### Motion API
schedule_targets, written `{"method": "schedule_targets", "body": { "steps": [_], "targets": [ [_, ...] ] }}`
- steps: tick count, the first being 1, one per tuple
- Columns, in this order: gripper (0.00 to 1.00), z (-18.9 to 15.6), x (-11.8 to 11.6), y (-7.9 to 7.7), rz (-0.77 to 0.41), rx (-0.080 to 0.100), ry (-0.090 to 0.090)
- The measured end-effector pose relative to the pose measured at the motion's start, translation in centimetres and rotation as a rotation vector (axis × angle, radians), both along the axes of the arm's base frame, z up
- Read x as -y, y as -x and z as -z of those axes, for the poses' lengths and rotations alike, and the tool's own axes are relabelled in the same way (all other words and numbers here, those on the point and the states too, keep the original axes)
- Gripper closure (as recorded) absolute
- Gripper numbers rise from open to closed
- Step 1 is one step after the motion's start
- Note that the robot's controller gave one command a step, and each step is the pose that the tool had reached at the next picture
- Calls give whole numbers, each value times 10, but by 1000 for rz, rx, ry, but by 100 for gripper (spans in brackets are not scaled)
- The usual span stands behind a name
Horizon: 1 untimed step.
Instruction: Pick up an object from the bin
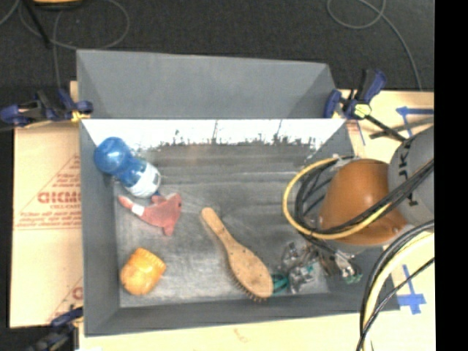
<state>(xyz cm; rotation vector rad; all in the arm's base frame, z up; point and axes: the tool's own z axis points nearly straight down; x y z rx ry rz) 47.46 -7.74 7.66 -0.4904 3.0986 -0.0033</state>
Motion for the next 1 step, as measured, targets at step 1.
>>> {"method": "schedule_targets", "body": {
  "steps": [1],
  "targets": [
    [100,-10,0,0,1,-1,0]
  ]
}}
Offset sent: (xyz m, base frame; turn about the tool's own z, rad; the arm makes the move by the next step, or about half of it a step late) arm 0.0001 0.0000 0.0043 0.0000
